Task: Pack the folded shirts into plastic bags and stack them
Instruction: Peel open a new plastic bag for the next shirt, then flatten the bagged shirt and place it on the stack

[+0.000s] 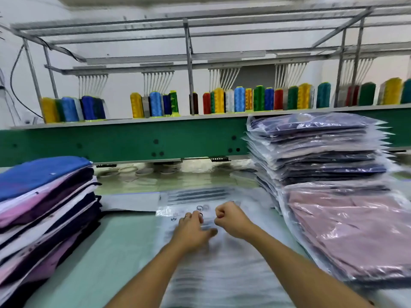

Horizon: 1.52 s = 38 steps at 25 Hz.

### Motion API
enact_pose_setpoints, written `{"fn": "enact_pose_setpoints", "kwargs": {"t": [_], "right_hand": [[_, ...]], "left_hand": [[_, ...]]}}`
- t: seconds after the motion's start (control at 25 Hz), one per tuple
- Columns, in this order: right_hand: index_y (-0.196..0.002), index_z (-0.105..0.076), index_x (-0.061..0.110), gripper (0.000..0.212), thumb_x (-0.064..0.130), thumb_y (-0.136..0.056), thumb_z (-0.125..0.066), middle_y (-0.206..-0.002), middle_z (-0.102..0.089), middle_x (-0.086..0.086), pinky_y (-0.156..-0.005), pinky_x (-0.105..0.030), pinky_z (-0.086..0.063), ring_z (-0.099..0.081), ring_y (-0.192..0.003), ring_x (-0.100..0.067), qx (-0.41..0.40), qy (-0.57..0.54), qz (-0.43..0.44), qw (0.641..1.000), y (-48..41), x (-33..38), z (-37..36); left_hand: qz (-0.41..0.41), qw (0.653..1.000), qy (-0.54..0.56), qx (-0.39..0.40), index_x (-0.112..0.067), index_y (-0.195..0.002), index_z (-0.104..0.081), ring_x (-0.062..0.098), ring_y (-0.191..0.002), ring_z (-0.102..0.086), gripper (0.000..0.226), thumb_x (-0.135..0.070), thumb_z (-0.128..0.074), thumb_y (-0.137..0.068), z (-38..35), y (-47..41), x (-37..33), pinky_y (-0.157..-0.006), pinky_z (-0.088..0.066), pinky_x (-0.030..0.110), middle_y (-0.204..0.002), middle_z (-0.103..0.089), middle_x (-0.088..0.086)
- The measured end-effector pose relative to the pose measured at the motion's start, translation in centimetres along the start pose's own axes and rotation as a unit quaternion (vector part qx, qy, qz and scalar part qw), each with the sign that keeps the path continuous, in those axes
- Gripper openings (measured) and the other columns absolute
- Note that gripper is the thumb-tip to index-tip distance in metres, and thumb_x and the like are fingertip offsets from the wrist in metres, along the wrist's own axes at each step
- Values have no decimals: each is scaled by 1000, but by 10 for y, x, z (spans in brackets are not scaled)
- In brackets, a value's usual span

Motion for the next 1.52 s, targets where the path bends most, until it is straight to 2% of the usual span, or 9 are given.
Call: {"fn": "enact_pose_setpoints", "kwargs": {"t": [0.12,0.24,0.44,0.56,0.72,0.88,1.0,1.28,1.52], "right_hand": [[-56,-24,21,38,1,-71,-52,-55,-26,5,-59,-33,-24,-28,-61,-16,1,6,-20,1000,8,-4,-38],[-60,-34,21,31,7,-74,-57,-56,-39,6,-59,-33,-33,-39,-60,-14,-51,-38,-42,997,13,-7,-39],[-87,-52,23,8,22,-88,-60,-96,-52,4,-68,-33,-40,-50,-95,-20,-172,106,-109,973,24,-32,-6],[-108,-51,21,18,34,-96,-55,-111,-51,-2,-76,-34,-41,-49,-109,-26,-119,156,-134,971,27,-41,-6],[-108,-52,26,17,30,-92,-57,-89,-70,-1,-61,-30,-45,-65,-77,-21,-64,-10,-126,990,27,-41,-14],[-114,-55,19,24,14,-92,-65,-76,-68,-13,-48,-29,-39,-55,-54,-20,1,-293,-114,949,24,-32,-28],[-113,-58,16,26,5,-91,-65,-70,-64,-8,-46,-24,-39,-55,-54,-17,21,-297,-107,949,24,-25,-31],[-99,-63,9,23,-8,-84,-58,-68,-55,-8,-44,-26,-34,-47,-41,-15,-104,-355,-164,915,24,-37,-19],[-101,-59,5,20,-7,-86,-55,-74,-56,-16,-40,-23,-32,-47,-40,-17,-123,-358,-179,908,28,-30,-22]], "left_hand": [[9,999,-37,24,-27,-133,-51,18,-131,-45,81,-83,-58,-75,-11,13,36,-105,-36,35,-138,-50,-10],[23,1000,-8,11,-33,-139,-48,13,-134,-46,81,-79,-64,-74,0,12,53,-110,-36,36,-143,-51,-13],[44,995,93,-4,-38,-107,-65,14,-106,-61,42,-60,-79,-74,11,11,76,-101,-48,36,-113,-66,-10],[37,987,152,-32,-29,-85,-68,21,-97,-65,23,-42,-85,-76,16,8,81,-94,-52,40,-96,-69,-3],[24,990,116,-80,-26,-78,-67,17,-97,-64,20,-38,-82,-80,28,10,89,-89,-51,37,-95,-71,-9],[57,981,-9,-185,-31,-78,-63,13,-92,-63,19,-45,-75,-77,49,22,94,-71,-47,28,-90,-67,-14],[58,975,-65,-203,-30,-80,-64,17,-96,-62,16,-43,-73,-80,57,26,88,-70,-44,29,-92,-68,-12],[-223,952,128,-164,-36,-103,-68,-9,-103,-63,25,-56,-69,-88,37,41,2,-86,-42,6,-103,-69,-27],[-287,931,117,-192,-33,-100,-69,-6,-90,-65,12,-28,-75,-90,23,45,-18,-81,-50,15,-95,-70,-24]]}}
Point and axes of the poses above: each hand's wrist, its own y-axis away from the middle knuckle, its own z-axis out of the back of the hand, x = y × z, the point moved 7 cm from there along -y, towards the middle knuckle
